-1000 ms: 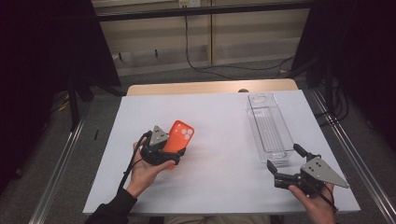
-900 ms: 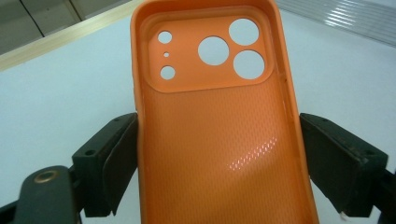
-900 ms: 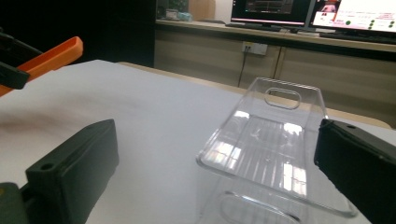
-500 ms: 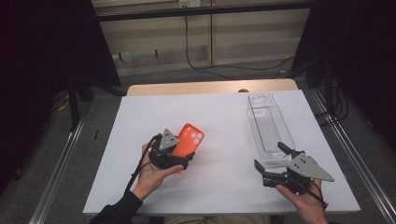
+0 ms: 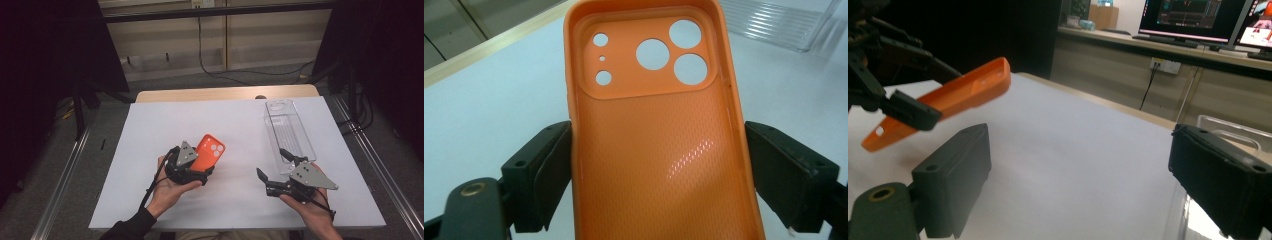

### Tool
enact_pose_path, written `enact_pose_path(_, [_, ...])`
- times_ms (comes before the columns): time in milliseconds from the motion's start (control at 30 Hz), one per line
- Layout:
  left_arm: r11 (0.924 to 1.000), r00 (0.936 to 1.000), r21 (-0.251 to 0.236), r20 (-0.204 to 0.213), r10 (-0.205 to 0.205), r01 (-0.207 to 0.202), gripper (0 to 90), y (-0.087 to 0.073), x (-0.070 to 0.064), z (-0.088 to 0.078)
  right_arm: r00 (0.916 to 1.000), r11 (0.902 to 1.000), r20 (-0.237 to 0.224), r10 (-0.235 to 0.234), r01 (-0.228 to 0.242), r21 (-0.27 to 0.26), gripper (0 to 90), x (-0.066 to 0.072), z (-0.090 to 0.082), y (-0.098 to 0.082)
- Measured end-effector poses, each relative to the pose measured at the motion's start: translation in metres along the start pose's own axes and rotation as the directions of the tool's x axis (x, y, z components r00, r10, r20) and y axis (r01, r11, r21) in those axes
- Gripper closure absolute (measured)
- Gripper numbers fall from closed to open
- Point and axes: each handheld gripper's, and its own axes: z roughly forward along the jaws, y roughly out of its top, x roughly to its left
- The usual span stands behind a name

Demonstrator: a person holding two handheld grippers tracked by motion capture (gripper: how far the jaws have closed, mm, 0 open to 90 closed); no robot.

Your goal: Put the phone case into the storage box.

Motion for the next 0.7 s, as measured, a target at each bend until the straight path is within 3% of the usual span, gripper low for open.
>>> enact_pose_path(67, [1.0, 1.0, 0.004, 0.003, 0.009, -0.009, 15.3, 0.0, -0.002, 0.001, 1.0, 0.9998, 0.005, -0.005, 0.005, -0.019, 9.7, 0.002, 0.002, 0.002])
enact_pose_path(367, [0.999, 0.999, -0.004, -0.004, 0.045, -0.045, 15.3, 0.004, -0.012, 0.004, 0.9998, 0.9999, 0.021, 0.009, -0.009, -0.009, 7.3, 0.003, 0.016, 0.003])
enact_pose_path(700, [0.9979, 0.9979, -0.021, -0.024, 0.061, -0.061, 15.4, 0.009, -0.023, 0.01, 0.9999, 0.991, -0.002, 0.011, -0.011, 0.134, 5.9, 0.004, 0.024, 0.016])
